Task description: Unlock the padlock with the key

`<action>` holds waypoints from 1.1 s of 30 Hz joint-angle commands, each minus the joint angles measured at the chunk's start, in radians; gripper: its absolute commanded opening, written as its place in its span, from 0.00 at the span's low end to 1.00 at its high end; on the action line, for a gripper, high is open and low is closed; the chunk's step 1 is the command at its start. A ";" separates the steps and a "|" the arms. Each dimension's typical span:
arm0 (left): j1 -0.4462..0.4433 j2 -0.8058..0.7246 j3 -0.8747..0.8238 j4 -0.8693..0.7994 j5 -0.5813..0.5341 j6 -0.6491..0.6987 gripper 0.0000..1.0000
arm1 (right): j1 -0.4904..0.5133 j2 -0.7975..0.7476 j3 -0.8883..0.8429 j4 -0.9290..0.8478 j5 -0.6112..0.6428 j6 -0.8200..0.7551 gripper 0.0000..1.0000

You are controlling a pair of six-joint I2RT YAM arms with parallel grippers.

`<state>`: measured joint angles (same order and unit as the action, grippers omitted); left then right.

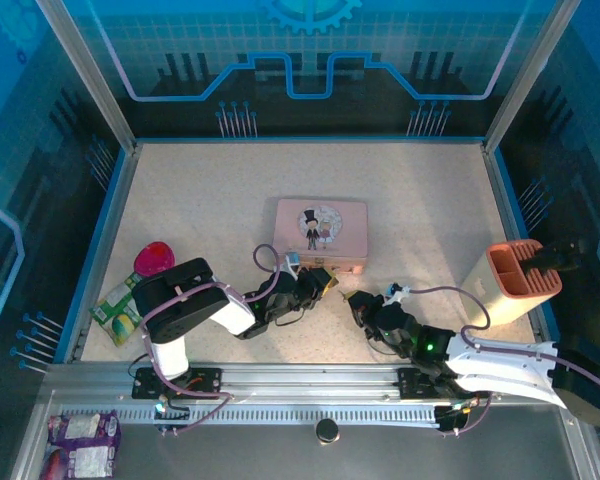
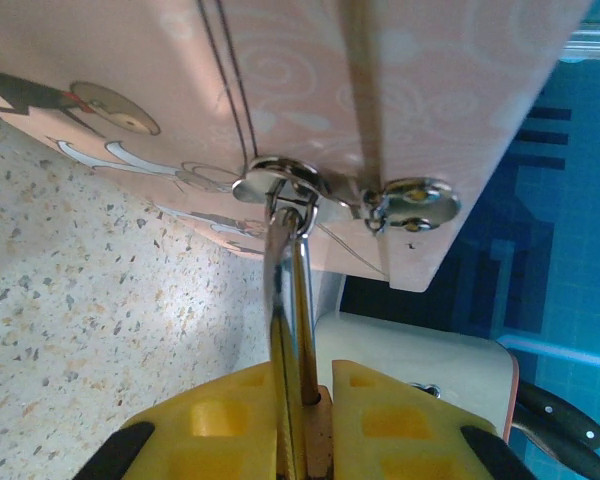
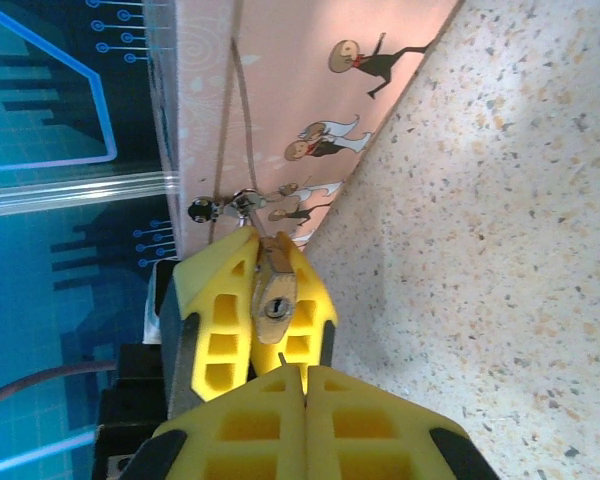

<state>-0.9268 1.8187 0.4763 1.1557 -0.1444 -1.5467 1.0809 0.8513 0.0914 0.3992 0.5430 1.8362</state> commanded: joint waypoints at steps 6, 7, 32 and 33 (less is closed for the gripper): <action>-0.036 -0.010 0.054 0.163 0.010 -0.005 0.00 | -0.012 0.068 0.026 0.121 0.030 0.008 0.00; -0.044 -0.007 0.059 0.164 0.011 -0.004 0.00 | -0.012 0.077 0.028 0.130 0.028 0.005 0.00; -0.055 -0.018 0.027 0.182 -0.027 -0.010 0.00 | -0.004 -0.009 0.008 0.001 0.060 0.036 0.00; -0.056 -0.023 0.023 0.178 -0.032 -0.010 0.00 | -0.002 -0.005 0.005 0.008 0.065 0.038 0.00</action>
<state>-0.9646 1.8187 0.4961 1.1576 -0.1650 -1.5475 1.0771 0.8452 0.0917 0.4240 0.5510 1.8587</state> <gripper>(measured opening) 0.142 0.064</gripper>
